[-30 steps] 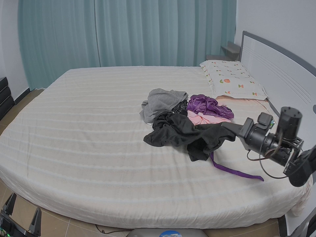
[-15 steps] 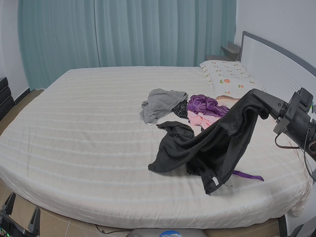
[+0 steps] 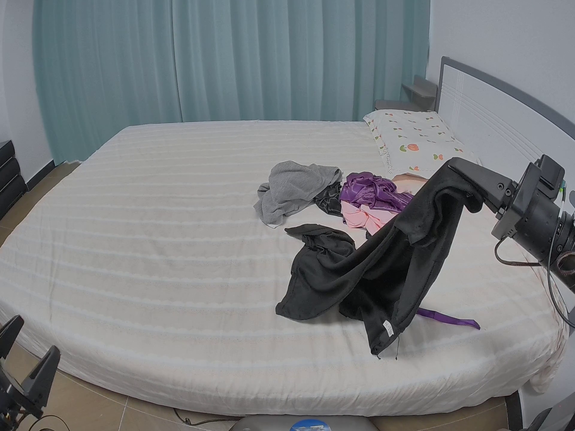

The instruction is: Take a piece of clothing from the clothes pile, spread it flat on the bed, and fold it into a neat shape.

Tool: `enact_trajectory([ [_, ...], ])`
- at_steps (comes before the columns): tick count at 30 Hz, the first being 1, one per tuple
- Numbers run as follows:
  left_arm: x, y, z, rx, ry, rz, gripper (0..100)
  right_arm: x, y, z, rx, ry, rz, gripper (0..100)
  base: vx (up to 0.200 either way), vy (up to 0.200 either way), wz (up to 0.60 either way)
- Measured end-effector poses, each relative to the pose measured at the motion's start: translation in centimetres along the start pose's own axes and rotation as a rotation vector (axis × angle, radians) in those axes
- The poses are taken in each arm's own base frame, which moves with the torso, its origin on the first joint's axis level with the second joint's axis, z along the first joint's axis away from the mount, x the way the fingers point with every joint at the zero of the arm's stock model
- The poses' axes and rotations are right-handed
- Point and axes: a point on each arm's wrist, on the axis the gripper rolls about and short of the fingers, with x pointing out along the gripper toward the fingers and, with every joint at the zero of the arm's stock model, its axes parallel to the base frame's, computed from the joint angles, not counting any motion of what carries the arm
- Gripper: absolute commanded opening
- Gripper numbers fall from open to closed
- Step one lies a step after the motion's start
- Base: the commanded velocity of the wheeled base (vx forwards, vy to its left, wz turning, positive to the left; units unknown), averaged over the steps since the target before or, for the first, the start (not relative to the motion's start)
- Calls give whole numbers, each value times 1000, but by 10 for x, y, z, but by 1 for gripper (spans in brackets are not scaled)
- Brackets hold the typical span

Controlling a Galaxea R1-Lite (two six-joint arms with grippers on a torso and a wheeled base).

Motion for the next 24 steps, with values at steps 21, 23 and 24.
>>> enact_trajectory([
  [21,178,-11,-11,-61,488,-242,100,25,2,13,-26,-31,19,0,0,0,0],
  [23,198,-17,-20,-65,520,-258,100,28,2,14,-28,-35,23,0,0,0,0],
  [24,206,-21,-25,-67,534,-266,100,29,3,14,-30,-36,25,0,0,0,0],
])
